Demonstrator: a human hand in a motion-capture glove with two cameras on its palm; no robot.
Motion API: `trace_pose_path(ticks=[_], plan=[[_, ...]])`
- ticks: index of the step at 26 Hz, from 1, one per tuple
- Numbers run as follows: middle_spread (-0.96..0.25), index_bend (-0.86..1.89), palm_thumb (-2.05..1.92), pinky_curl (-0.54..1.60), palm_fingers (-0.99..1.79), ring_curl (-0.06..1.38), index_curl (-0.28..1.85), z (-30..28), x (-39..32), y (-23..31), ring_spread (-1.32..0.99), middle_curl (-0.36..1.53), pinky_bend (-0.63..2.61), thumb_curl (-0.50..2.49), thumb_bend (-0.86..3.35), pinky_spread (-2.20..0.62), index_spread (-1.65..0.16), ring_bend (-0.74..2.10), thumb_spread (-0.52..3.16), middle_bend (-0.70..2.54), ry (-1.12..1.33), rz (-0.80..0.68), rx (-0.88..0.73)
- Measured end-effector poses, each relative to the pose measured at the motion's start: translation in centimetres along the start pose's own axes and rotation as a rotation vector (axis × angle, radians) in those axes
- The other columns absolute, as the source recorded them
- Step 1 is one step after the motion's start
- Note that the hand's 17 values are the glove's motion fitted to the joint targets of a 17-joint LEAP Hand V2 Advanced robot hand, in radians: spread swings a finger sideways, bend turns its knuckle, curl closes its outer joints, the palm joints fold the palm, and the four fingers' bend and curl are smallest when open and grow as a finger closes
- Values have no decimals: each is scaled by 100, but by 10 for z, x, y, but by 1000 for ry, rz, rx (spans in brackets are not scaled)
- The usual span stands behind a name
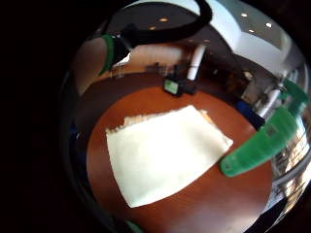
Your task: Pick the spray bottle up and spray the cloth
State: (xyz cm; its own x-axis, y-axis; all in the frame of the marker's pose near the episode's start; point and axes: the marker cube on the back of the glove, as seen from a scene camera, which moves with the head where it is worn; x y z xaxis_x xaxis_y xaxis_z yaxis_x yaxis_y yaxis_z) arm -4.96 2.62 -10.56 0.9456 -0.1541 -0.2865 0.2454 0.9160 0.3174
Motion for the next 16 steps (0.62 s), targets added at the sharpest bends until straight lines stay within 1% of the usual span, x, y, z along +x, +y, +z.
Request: trace_pose_path(ticks=[1, 3, 5, 7, 8, 9, 11, 14, 15, 16], plan=[[-10, 9, 54, 28, 76, 34, 22, -19, 11, 8, -19, 35, 21, 31, 14, 17, -36, 45, 115, 34, 20, 53, 99], [-11, 2, 56, 29, 87, 35, 19, -54, 42, 25, -21, 36, 25, 32, 13, 12, -36, 51, 114, 38, 54, 213, 306], [-13, 0, 61, 30, 98, 35, 16, -80, 79, 41, -23, 37, 33, 33, 15, 2, -36, 55, 115, 39, 79, 427, 483], [-13, 6, 63, 31, 102, 35, 17, -95, 121, 56, -24, 37, 34, 34, 15, -2, -35, 54, 115, 37, 55, 666, 579], [-12, 14, 64, 30, 90, 34, 20, -97, 144, 63, -22, 36, 30, 34, 14, 2, -35, 48, 115, 33, 3, 779, 583], [-11, 14, 62, 32, 76, 35, 21, -95, 167, 69, -20, 36, 31, 34, 13, 6, -35, 46, 115, 28, -74, 877, 556], [-9, 5, 58, 35, 63, 39, 20, -80, 208, 79, -18, 38, 32, 33, 8, 13, -36, 49, 112, 29, -246, 1003, 440], [-9, 4, 52, 34, 61, 38, 17, -51, 240, 87, -18, 38, 31, 31, 1, 17, -37, 50, 107, 31, -381, 1061, 262], [-8, 6, 52, 34, 62, 37, 17, -43, 243, 89, -17, 38, 31, 31, 0, 18, -37, 50, 106, 31, -394, 1063, 233], [-9, 10, 59, 33, 71, 37, 18, -37, 245, 90, -16, 38, 32, 33, 3, 19, -36, 50, 105, 33, -397, 1060, 226]])
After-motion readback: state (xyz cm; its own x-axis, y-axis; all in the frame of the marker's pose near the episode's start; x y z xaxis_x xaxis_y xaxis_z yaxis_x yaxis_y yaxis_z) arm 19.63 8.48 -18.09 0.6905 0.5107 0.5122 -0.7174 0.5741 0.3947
